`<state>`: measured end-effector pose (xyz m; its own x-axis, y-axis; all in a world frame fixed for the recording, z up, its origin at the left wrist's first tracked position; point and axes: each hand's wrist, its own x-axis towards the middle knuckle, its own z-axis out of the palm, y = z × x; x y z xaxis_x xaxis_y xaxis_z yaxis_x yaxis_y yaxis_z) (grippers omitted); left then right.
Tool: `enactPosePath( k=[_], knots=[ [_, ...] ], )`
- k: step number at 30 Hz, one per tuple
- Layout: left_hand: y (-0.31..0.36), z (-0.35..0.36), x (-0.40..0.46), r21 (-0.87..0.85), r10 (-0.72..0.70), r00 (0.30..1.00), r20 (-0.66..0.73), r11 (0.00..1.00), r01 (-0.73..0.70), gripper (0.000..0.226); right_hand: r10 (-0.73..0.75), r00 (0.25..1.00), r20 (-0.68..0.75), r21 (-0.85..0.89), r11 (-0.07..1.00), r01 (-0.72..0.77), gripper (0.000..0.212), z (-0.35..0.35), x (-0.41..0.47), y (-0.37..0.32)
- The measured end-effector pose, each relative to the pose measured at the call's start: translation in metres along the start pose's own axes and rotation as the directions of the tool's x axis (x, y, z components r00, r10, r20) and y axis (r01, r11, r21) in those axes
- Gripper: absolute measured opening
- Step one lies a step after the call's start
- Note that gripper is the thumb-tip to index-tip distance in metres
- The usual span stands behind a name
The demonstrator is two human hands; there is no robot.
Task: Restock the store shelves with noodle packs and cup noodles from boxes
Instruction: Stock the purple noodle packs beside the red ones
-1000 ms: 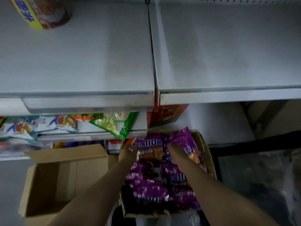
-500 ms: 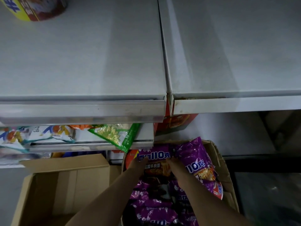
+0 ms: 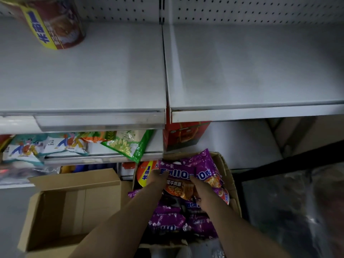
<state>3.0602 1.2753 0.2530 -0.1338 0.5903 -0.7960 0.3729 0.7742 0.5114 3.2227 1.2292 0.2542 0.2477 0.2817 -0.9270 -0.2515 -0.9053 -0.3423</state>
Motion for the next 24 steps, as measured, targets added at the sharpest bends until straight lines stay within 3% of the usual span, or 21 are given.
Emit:
enactPosePath(
  k=[3, 5, 8, 10, 12, 14, 17, 20, 24],
  knots=[
    [0.0, -0.001, -0.034, -0.141, 0.003, 0.998, -0.061, 0.99, -0.011, 0.034, 0.033, 0.999, 0.009, 0.084, 0.996, -0.034, 0.077, -0.014, -0.032, 0.008],
    [0.003, -0.005, -0.059, -0.23, -0.003, 0.997, -0.072, 0.973, -0.013, 0.032, 0.015, 0.999, 0.03, 0.122, 0.992, -0.018, 0.065, -0.024, -0.054, 0.01],
    [0.004, -0.015, -0.099, -0.293, 0.01, 0.99, -0.14, 0.955, -0.051, 0.04, -0.082, 0.995, 0.057, 0.121, 0.99, 0.074, 0.037, -0.037, -0.097, 0.007],
    [0.006, -0.021, -0.121, -0.292, 0.02, 0.985, -0.171, 0.954, -0.07, 0.039, -0.172, 0.983, 0.063, 0.056, 0.984, 0.169, 0.037, -0.04, -0.118, 0.002],
    [0.004, -0.028, -0.147, -0.327, 0.035, 0.98, -0.195, 0.94, -0.098, 0.037, -0.266, 0.96, 0.088, -0.021, 0.963, 0.269, 0.046, -0.043, -0.136, -0.001],
    [0.008, -0.033, -0.164, -0.425, 0.047, 0.976, -0.213, 0.895, -0.136, 0.036, -0.36, 0.926, 0.113, -0.029, 0.931, 0.365, 0.034, -0.046, -0.154, -0.007],
    [0.018, -0.048, -0.196, -0.554, 0.101, 0.975, -0.197, 0.809, -0.196, 0.025, -0.486, 0.865, 0.124, 0.058, 0.874, 0.482, 0.035, -0.051, -0.183, -0.015],
    [0.027, -0.062, -0.218, -0.637, 0.171, 0.968, -0.185, 0.729, -0.251, 0.028, -0.583, 0.801, 0.137, 0.124, 0.812, 0.57, 0.036, -0.051, -0.205, -0.02],
    [0.042, -0.082, -0.25, -0.619, 0.296, 0.916, -0.271, 0.675, -0.401, 0.021, -0.672, 0.728, 0.139, 0.206, 0.738, 0.642, 0.027, -0.045, -0.233, -0.031]
  ],
)
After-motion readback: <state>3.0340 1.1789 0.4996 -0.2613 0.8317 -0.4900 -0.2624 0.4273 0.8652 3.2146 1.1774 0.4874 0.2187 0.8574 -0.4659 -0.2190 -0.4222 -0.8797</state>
